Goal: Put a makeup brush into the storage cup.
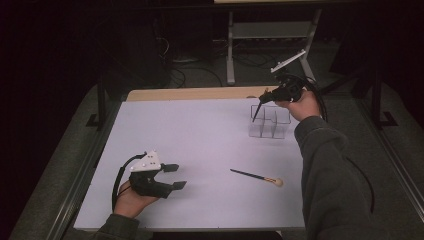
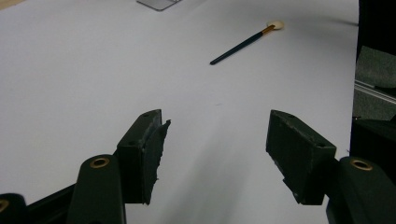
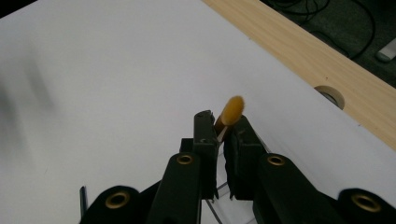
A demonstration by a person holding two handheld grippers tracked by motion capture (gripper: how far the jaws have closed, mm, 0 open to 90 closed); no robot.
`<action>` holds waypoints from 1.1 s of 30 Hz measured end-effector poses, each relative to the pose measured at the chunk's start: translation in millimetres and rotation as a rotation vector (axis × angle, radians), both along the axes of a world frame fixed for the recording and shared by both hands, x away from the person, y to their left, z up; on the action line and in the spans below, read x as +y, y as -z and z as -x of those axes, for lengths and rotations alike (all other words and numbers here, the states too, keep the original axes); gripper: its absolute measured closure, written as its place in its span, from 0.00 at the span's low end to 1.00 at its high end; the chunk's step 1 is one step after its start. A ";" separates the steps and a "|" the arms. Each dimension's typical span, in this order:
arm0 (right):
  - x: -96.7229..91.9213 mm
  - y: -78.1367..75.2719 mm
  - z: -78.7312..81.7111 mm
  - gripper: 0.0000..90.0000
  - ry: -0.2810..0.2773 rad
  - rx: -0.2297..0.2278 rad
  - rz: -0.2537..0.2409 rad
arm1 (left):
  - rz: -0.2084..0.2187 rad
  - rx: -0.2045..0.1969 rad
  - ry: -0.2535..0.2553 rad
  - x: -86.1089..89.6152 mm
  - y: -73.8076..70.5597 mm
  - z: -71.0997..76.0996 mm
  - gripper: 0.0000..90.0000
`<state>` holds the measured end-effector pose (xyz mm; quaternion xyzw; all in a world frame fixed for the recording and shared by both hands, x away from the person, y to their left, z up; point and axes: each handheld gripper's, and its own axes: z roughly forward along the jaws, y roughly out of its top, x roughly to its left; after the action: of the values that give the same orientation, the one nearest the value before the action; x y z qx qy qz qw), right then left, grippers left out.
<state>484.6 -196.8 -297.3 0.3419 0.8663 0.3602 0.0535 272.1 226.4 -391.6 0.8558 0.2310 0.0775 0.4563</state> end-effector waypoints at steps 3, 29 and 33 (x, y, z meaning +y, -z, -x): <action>0.5 3.0 0.0 0.92 0.000 0.003 0.003 | 0.006 0.001 -0.003 0.1 0.0 0.4 0.41; 0.3 32.4 0.6 0.92 0.003 0.045 0.013 | -0.014 -0.008 0.011 -0.2 0.0 -0.9 0.41; 0.3 35.5 1.4 0.92 0.005 0.050 0.010 | -0.014 -0.010 0.013 0.3 -0.1 -1.0 0.41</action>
<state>483.2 -196.6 -332.8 0.3527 0.8683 0.3470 0.0345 273.2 226.6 -391.4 0.8601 0.2225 0.0806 0.4519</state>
